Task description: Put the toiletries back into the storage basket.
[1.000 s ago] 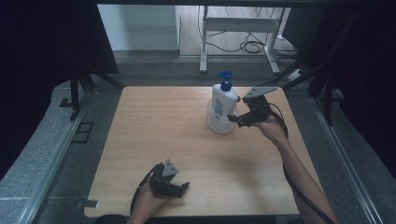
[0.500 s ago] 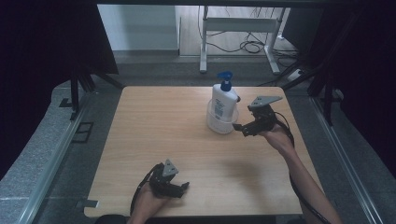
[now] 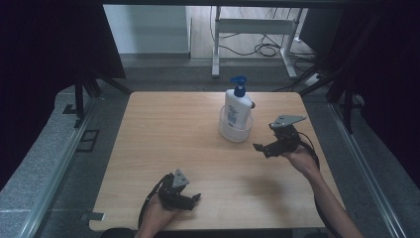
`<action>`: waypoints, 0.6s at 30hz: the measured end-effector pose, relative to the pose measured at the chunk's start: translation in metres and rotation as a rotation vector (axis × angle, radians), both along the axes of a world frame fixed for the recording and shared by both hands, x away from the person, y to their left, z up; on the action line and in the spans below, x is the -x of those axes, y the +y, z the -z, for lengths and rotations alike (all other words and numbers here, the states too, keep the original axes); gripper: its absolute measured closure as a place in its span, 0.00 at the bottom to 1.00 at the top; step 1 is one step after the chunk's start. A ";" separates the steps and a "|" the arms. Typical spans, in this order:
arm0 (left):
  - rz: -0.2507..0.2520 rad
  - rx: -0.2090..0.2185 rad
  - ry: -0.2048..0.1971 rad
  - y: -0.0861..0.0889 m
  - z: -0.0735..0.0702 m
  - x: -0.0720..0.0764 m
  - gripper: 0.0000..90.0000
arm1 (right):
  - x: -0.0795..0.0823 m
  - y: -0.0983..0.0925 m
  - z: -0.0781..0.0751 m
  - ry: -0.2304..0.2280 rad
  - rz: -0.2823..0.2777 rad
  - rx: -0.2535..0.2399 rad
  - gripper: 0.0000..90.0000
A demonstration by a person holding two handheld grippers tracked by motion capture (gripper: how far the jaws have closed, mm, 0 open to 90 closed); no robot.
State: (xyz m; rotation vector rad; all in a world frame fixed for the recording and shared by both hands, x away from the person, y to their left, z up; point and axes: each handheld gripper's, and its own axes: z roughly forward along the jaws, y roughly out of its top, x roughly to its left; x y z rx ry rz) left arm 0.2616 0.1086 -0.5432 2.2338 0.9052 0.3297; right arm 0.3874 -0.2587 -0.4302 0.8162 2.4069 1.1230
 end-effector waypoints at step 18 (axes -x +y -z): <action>-0.005 0.002 0.001 0.000 0.000 0.000 0.13 | 0.034 -0.025 0.035 0.035 0.030 0.011 0.00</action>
